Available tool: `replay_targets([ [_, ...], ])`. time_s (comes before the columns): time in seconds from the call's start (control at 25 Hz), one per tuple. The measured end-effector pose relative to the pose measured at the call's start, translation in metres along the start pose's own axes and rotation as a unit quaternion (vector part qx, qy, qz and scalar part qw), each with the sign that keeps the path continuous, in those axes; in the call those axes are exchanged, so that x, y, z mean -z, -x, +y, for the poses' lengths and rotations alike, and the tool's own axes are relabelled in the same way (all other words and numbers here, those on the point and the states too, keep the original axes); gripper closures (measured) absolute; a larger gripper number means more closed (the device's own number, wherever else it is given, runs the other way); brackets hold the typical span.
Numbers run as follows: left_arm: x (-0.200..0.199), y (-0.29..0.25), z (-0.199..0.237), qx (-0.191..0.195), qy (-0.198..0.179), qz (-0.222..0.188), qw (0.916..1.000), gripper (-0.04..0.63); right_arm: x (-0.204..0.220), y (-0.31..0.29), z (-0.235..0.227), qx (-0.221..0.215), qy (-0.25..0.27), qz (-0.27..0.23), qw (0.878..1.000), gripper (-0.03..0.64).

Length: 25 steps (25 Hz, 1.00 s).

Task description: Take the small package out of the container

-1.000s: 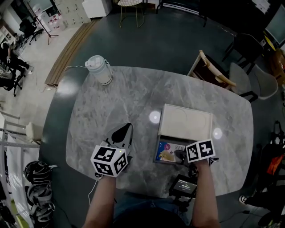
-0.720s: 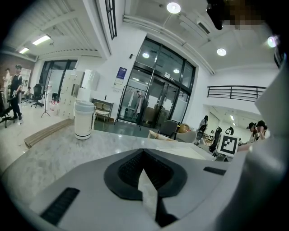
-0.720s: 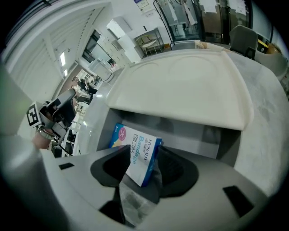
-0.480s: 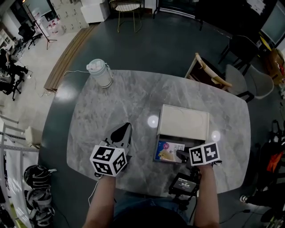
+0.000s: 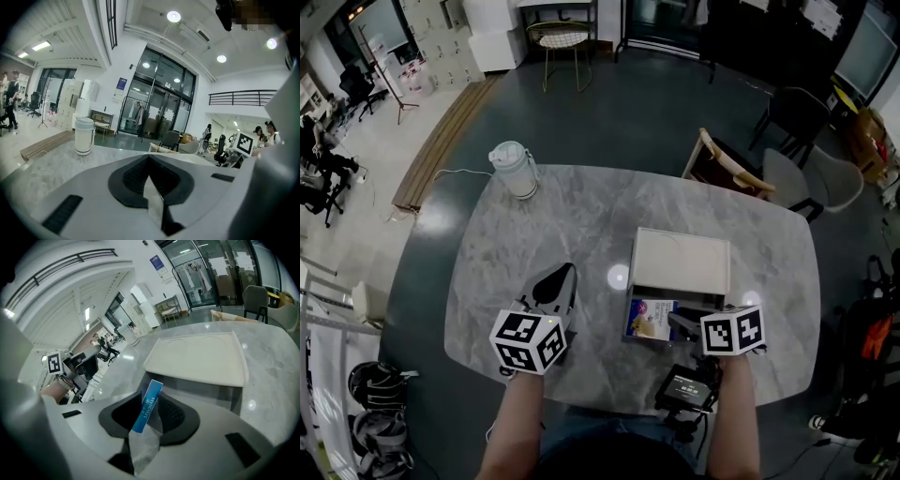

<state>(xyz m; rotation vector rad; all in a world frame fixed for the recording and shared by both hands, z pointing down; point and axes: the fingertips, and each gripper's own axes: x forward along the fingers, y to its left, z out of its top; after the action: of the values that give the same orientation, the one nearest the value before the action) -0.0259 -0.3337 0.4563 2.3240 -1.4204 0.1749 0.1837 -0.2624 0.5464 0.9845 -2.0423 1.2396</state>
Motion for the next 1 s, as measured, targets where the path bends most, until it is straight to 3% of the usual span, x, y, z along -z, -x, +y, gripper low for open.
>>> replay_targets([
  [0.12,-0.003,0.008,0.000,0.000,-0.004,-0.006,1.0000,0.588,-0.005,0.000,0.012,-0.014,0.013,-0.025,1.000,0.490],
  [0.4,-0.008,0.023,0.002,-0.007,-0.006,-0.017,0.9998,0.588,-0.012,-0.007,0.034,-0.002,0.085,-0.073,0.994,0.462],
  [0.76,-0.006,0.037,0.001,-0.013,-0.011,-0.021,0.9996,0.588,-0.012,-0.017,0.037,-0.034,-0.031,-0.042,0.998,0.460],
  [0.88,-0.008,0.044,0.007,-0.021,-0.009,-0.025,0.9994,0.588,-0.011,-0.018,0.034,-0.021,-0.060,-0.008,0.998,0.474],
  [1.0,-0.007,0.050,0.011,-0.029,-0.005,-0.029,0.9992,0.588,-0.008,-0.015,0.024,0.003,-0.054,0.025,0.998,0.488],
])
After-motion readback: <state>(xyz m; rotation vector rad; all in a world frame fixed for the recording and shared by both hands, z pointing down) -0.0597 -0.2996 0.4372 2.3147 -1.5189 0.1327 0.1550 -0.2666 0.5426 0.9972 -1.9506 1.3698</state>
